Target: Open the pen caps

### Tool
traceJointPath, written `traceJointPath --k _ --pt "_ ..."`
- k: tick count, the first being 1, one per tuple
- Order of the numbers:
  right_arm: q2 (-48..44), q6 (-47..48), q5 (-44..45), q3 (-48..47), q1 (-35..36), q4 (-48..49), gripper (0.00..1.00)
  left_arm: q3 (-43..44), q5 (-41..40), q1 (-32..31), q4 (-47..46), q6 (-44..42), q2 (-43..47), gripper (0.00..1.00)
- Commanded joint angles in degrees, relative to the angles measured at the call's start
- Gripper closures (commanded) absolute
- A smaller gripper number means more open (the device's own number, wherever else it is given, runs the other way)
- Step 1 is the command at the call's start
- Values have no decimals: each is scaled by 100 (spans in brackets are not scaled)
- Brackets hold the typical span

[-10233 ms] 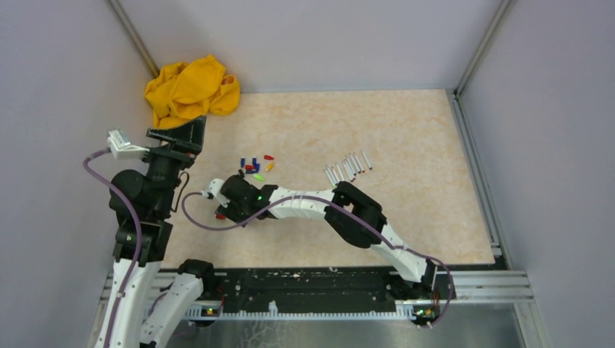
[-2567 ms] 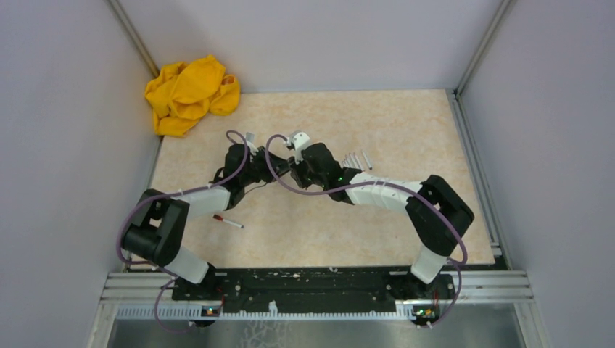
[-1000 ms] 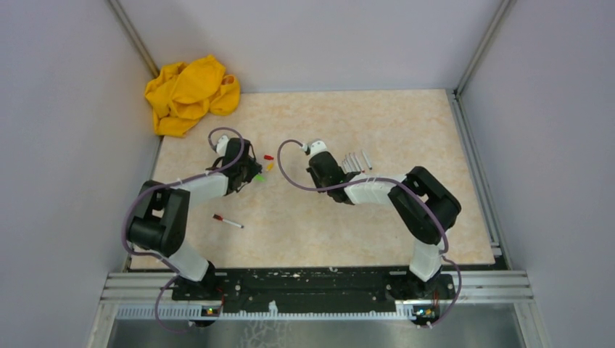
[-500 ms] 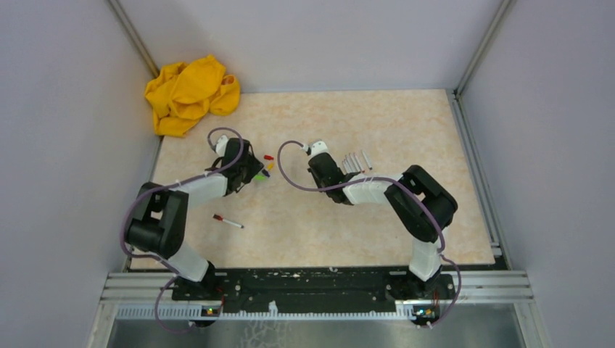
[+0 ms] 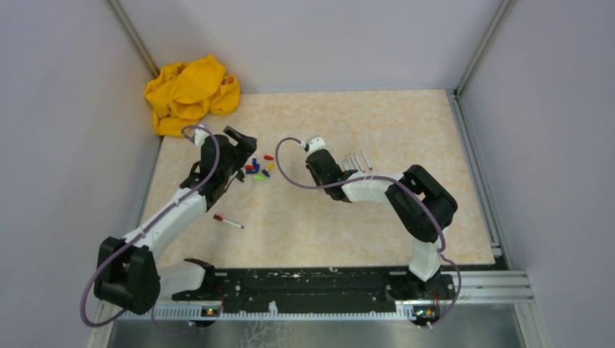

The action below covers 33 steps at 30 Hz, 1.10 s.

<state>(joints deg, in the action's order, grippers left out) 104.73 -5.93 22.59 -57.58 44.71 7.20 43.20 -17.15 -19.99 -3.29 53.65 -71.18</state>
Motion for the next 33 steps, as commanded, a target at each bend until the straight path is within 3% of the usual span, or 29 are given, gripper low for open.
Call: traceJointPath --k 1,8,16,23,33 --pt "-36 75 47 -304 -59 13 69 -3 -210 -38 244 -127 734 12" --pt "-357 343 -355 -209 92 144 67 61 -408 -48 477 -195 2259 9" --pt "-111 1117 -1177 -835 943 -149 64 -66 -142 -56 -260 -630 3446 6" --pt "599 1250 -1931 -1825 1526 -783 62 285 504 -55 -492 -1035 3594 4" --pt "1774 1305 -2227 -3354 2101 -1507 60 833 1481 -56 -531 -1230 3370 1"
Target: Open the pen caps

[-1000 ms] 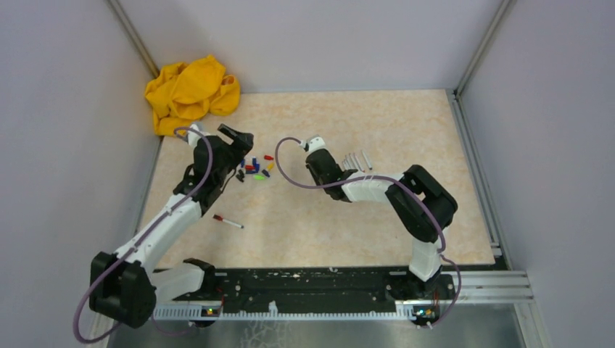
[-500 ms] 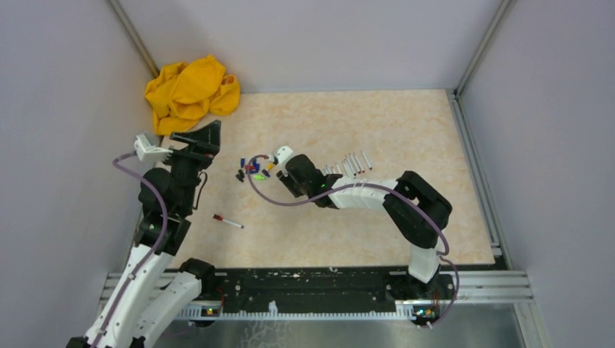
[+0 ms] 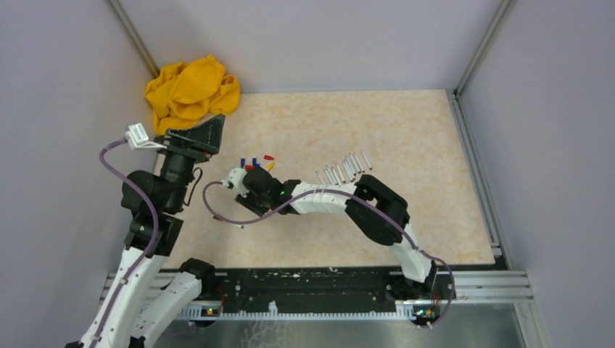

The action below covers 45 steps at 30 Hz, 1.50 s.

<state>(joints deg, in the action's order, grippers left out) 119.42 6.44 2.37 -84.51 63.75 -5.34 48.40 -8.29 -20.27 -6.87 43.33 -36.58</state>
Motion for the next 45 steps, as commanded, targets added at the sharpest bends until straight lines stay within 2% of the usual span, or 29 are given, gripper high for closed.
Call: traceJointPath --k 1,14,37,41,45 --pt "386 68 -215 -790 249 -308 60 364 668 -29 -153 -216 -129 1" --pt "1007 99 -220 -1746 608 -776 59 453 1149 -26 -177 -281 -336 1" --pt "1600 95 -220 -2320 804 -1117 61 296 1245 -25 -300 -207 -435 1" --pt "1665 65 -220 -2349 797 -1214 67 272 1198 -26 -278 -224 -420 1" --pt "1620 10 -201 -2199 784 -1233 90 249 1068 -21 -228 -258 -428 1"
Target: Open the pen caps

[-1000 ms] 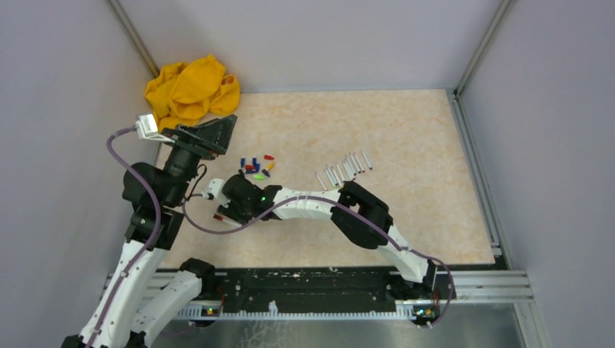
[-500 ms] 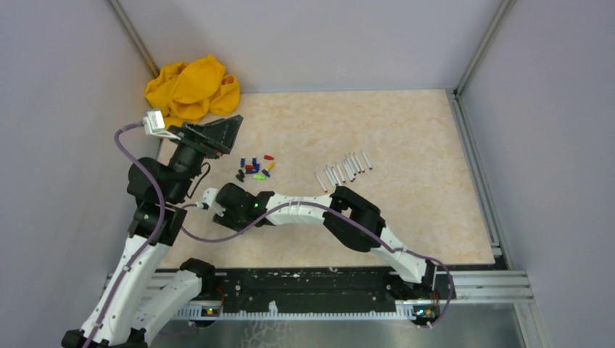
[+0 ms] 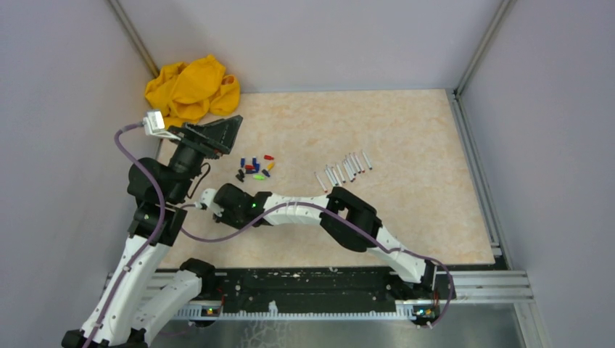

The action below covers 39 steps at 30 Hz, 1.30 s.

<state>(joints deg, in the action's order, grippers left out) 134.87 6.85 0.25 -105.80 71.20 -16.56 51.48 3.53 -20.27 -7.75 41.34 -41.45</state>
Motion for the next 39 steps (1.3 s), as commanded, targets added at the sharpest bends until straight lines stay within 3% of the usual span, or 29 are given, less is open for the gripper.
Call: traceJointPath --k 1,3,20,28,39 --pt "37 -53 17 9 33 -80 94 -54 -164 -27 -122 -64 58 1" --pt "-60 -113 11 249 -1 40 100 -39 -259 -26 -72 -83 45 1" --pt "-1837 -618 -8 2951 -732 1839 100 -190 -1338 -29 133 438 -794 1" --pt "-2525 -641 17 3784 -1067 2201 100 -223 -1064 -29 81 524 -1491 1" --pt "-3241 -873 137 4121 -1445 2258 100 -478 -385 -25 -269 652 -2390 1"
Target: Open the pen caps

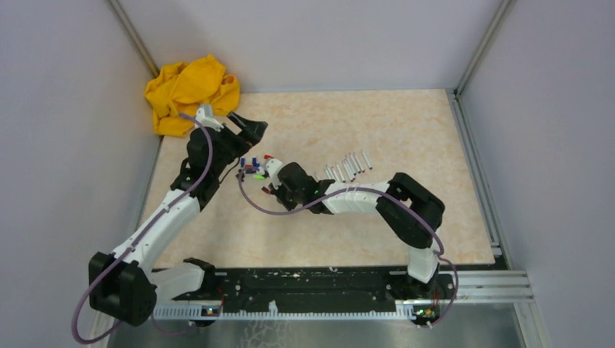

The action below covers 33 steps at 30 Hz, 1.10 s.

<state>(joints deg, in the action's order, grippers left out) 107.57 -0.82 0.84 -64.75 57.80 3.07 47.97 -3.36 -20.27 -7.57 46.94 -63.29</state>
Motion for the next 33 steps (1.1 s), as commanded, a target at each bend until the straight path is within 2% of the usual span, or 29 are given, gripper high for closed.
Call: traceJointPath --k 1,16,26,33 --pt "-556 -99 100 30 -129 285 100 -162 440 -28 -320 98 -243 1" --pt "-1690 -226 221 774 -863 677 100 -496 1127 -63 -861 406 -990 1" --pt "-1905 -245 136 782 -1085 833 100 -472 1545 -291 -1218 681 -1752 2" --pt "-1976 -286 24 778 -1153 870 100 -420 1508 -419 -1464 800 -2067 7"
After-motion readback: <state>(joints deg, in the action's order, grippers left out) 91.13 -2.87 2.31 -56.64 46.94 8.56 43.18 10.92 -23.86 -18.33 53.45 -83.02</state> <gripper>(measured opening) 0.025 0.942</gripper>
